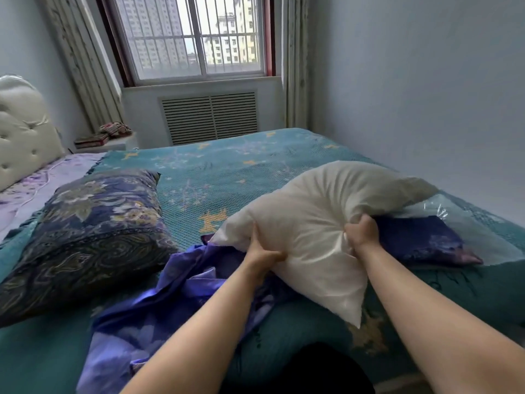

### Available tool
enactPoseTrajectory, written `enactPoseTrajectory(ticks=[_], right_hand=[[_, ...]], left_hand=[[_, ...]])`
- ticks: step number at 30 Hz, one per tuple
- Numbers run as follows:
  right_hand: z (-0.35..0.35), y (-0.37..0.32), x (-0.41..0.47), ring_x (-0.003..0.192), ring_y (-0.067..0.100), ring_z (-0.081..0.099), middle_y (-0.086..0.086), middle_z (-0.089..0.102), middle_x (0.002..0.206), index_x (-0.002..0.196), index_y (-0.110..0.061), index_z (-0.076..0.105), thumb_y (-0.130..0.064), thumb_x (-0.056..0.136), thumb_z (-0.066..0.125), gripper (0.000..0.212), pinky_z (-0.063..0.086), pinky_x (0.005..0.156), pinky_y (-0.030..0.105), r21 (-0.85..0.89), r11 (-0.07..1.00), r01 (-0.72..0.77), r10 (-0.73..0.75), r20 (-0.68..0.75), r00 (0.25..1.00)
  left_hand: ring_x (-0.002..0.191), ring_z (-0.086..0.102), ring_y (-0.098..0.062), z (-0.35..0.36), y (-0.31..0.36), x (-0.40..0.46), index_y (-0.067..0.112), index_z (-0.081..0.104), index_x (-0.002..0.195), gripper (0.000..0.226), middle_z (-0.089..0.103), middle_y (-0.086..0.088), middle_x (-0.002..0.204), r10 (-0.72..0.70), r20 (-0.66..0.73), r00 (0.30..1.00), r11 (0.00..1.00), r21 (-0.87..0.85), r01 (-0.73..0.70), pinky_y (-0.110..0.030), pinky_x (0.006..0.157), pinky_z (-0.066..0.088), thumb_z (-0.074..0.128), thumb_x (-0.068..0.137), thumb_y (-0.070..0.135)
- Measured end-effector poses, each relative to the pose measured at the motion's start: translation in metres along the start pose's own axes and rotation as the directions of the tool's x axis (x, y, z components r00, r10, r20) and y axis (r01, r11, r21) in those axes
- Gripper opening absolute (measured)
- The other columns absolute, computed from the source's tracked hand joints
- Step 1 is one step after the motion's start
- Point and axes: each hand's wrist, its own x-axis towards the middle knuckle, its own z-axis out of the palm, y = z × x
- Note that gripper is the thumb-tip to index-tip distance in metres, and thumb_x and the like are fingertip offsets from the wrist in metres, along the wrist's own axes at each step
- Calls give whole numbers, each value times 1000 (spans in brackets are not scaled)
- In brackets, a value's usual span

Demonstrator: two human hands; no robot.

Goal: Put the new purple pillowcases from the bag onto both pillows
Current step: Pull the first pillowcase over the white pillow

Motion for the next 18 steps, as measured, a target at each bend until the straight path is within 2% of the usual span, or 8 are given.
enactPoseTrajectory(ticks=[2, 4, 6, 8, 11, 14, 16, 18], right_hand=[[1, -14, -13, 92, 40, 59, 28, 62, 95, 93, 8, 60, 3, 77, 44, 24, 39, 77, 29, -174, 902, 395, -405, -24, 914], [3, -13, -26, 86, 40, 61, 25, 64, 90, 92, 6, 64, -5, 73, 38, 34, 47, 77, 38, -300, 652, 697, -721, 41, 692], [-1, -15, -42, 82, 38, 59, 17, 62, 89, 87, -3, 62, -9, 70, 39, 30, 47, 71, 43, -385, 445, 809, -842, 126, 524], [-7, -23, -57, 82, 34, 54, 10, 59, 94, 86, -14, 56, -13, 68, 44, 22, 41, 72, 41, -472, 337, 814, -875, 162, 456], [-14, -29, -78, 88, 29, 48, 4, 54, 103, 86, -19, 57, -24, 60, 61, 26, 37, 75, 38, -607, 215, 765, -859, 256, 445], [-13, -30, -86, 117, 29, 41, 6, 48, 124, 95, -16, 59, -34, 60, 68, 40, 29, 99, 46, -625, 153, 766, -804, 372, 464], [-9, -32, -77, 141, 27, 21, 2, 30, 149, 126, -24, 47, -40, 74, 64, 57, 11, 113, 54, -583, 239, 777, -599, 541, 590], [-1, -28, -63, 145, 22, 14, -7, 19, 157, 145, -36, 23, -52, 85, 51, 68, 7, 114, 56, -619, 253, 743, -293, 683, 669]], left_hand=[[92, 59, -2, 10, -1, -2, 32, 7, 150, 109, 40, 1, 139, 143, -22, 990, 976, -163, -144, -22, 71, 55, 61, 69, -18], [99, 62, -11, 12, 4, 1, 30, 22, 146, 100, 51, -4, 133, 252, -116, 961, 929, -251, -274, -25, 82, 53, 55, 63, -14], [108, 58, -13, 5, 17, 2, 25, 35, 141, 87, 53, -8, 131, 347, -171, 922, 904, -203, -377, -19, 87, 49, 48, 68, -22], [110, 57, -9, -7, 21, 6, 21, 48, 132, 75, 53, -7, 129, 365, -144, 920, 918, -110, -381, -13, 85, 48, 42, 74, -26], [125, 49, -18, -28, 7, 13, 27, 56, 120, 55, 50, -7, 134, 312, -56, 949, 939, 168, -299, -27, 101, 44, 51, 83, -14], [132, 42, -19, -40, -13, 22, 25, 58, 124, 44, 49, -5, 137, 342, 14, 939, 798, 524, -298, -40, 112, 32, 58, 86, 3], [131, 44, -21, -35, -17, 16, 22, 59, 124, 52, 49, -6, 138, 393, 64, 917, 680, 651, -337, -33, 113, 31, 52, 80, -5], [124, 50, -25, -28, -14, -3, 17, 62, 122, 51, 53, -8, 135, 531, 102, 841, 550, 713, -434, -30, 107, 36, 47, 78, -4]])
